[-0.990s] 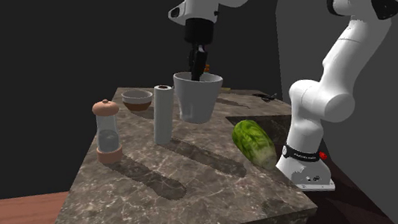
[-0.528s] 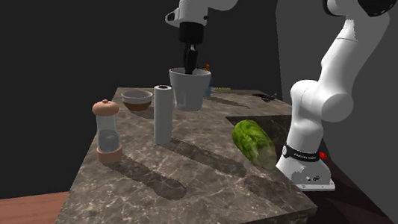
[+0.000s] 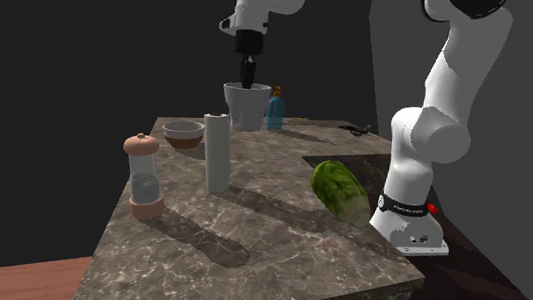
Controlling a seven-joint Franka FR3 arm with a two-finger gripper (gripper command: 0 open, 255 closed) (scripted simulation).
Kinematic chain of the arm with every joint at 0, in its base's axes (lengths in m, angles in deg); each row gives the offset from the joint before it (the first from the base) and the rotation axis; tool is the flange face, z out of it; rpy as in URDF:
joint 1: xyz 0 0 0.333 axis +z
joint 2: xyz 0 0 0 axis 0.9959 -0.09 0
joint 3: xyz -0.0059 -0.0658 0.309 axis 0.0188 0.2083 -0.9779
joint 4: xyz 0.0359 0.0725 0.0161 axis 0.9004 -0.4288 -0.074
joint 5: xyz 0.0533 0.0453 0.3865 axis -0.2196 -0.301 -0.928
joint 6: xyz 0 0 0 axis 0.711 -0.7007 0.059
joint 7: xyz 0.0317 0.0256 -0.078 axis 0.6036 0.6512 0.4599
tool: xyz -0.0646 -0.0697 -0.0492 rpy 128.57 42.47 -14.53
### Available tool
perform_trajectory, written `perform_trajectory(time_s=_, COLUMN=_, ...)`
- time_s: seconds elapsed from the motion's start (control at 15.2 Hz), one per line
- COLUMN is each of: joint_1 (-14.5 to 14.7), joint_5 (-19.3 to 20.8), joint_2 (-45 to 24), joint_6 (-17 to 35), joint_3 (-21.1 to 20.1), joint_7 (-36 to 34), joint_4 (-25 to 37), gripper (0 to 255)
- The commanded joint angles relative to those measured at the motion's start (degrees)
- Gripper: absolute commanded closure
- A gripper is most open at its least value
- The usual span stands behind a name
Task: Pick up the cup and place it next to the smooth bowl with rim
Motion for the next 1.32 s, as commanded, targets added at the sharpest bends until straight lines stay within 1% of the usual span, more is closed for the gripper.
perform_trajectory(time_s=0.0, joint_1=-1.04, joint_5=0.14, joint_2=-2.10, joint_6=-0.31, joint_3=1.63, joint_7=2.71, joint_4=1.99, gripper=255)
perform_trajectory(time_s=0.4, joint_1=-4.30, joint_5=-0.41, joint_2=-9.83, joint_6=-2.97, joint_3=6.11, joint_7=10.38, joint_4=10.99, gripper=255)
perform_trajectory(time_s=0.73, joint_1=-7.61, joint_5=-2.00, joint_2=-17.77, joint_6=-6.12, joint_3=9.13, joint_7=16.55, joint_4=20.76, gripper=255)
perform_trajectory(time_s=0.99, joint_1=-11.02, joint_5=-3.96, joint_2=-25.25, joint_6=-9.57, joint_3=10.90, joint_7=21.08, joint_4=30.55, gripper=255)
perform_trajectory(time_s=1.25, joint_1=-15.41, joint_5=-6.44, joint_2=-34.12, joint_6=-14.28, joint_3=11.96, joint_7=24.91, joint_4=43.05, gripper=255)
